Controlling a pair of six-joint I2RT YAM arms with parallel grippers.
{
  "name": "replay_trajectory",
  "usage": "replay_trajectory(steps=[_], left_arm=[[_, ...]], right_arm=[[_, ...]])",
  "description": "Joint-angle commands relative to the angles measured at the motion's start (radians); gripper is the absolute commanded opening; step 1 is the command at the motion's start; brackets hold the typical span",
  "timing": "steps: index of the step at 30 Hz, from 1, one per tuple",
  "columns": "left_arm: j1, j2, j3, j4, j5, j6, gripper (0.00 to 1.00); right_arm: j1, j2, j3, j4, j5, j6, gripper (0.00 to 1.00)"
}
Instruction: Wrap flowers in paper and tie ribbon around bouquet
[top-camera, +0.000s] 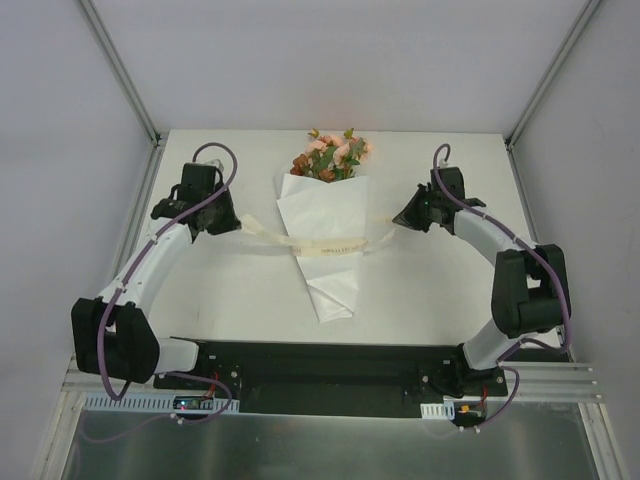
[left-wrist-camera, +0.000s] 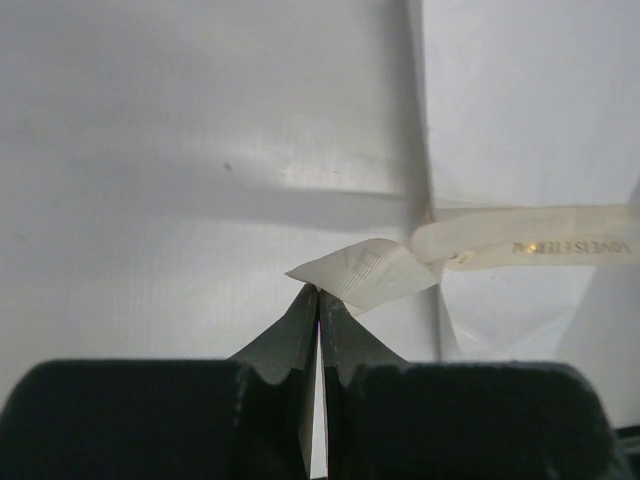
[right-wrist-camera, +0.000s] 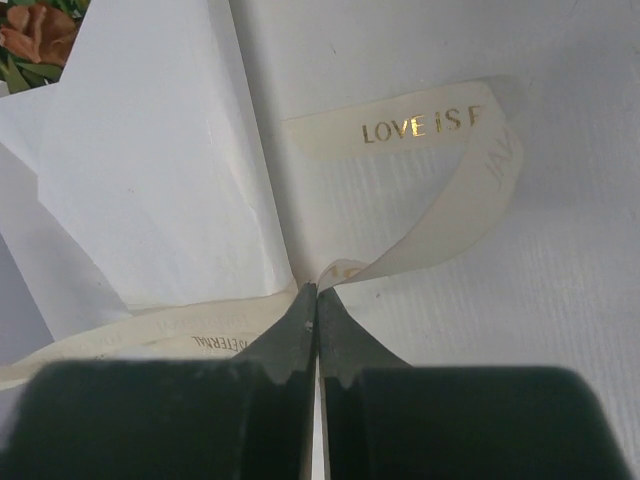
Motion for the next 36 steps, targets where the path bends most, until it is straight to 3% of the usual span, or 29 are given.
replay_trajectory(steps=[1,3,5,11,17,18,22,23,24,25,26,29,30,31,36], left_arm=[[-0.001,0.093,0.093,0.05,0.327,-0.084,0.0],[0.0,0.123,0.124,0.05,0.375,-0.095,0.0],[0.0,0.121,0.139,0.036,0.335,-0.048,0.0],[0.0,0.128,0.145,-0.16,0.088,0.191,0.01],[0.0,0.142,0.144,-0.239,-0.162,0.272,0.06],[0.0,0.147,0.156,-0.245,-0.176,0.278,0.09],[-0.003,0.168,0.225,-0.266,-0.233,0.264,0.41],[-0.006,0.168,0.236,-0.266,-0.199,0.255,0.48],[-0.012,0.167,0.246,-0.266,-0.178,0.252,0.68],[-0.029,0.173,0.277,-0.268,-0.167,0.246,0.7],[-0.041,0.174,0.295,-0.269,-0.149,0.246,0.7],[-0.064,0.186,0.32,-0.164,0.238,0.287,0.68],[-0.076,0.196,0.316,-0.065,0.436,0.295,0.66],[-0.099,0.225,0.313,-0.02,0.503,0.307,0.62],[-0.34,0.346,0.345,0.132,0.484,0.573,0.69]], right_arm=[[0.006,0.023,0.039,0.011,-0.046,-0.037,0.01],[0.006,0.028,0.048,0.008,-0.058,-0.04,0.01],[0.006,0.028,0.059,0.013,-0.093,-0.048,0.01],[0.058,0.019,0.108,0.079,-0.124,-0.072,0.01],[0.087,0.097,0.223,0.105,-0.167,-0.038,0.01],[0.09,0.101,0.231,0.109,-0.173,-0.028,0.01],[0.096,0.112,0.248,0.122,-0.179,-0.015,0.01],[0.098,0.114,0.251,0.12,-0.184,-0.014,0.01],[0.099,0.114,0.249,0.119,-0.192,-0.014,0.01],[0.101,0.114,0.246,0.119,-0.196,-0.012,0.01],[0.101,0.112,0.245,0.12,-0.204,-0.012,0.01],[0.104,0.115,0.248,0.119,-0.225,-0.022,0.01],[0.104,0.117,0.251,0.12,-0.242,-0.019,0.01],[0.104,0.118,0.258,0.125,-0.254,-0.012,0.01],[0.107,0.146,0.3,0.166,-0.278,0.121,0.01]])
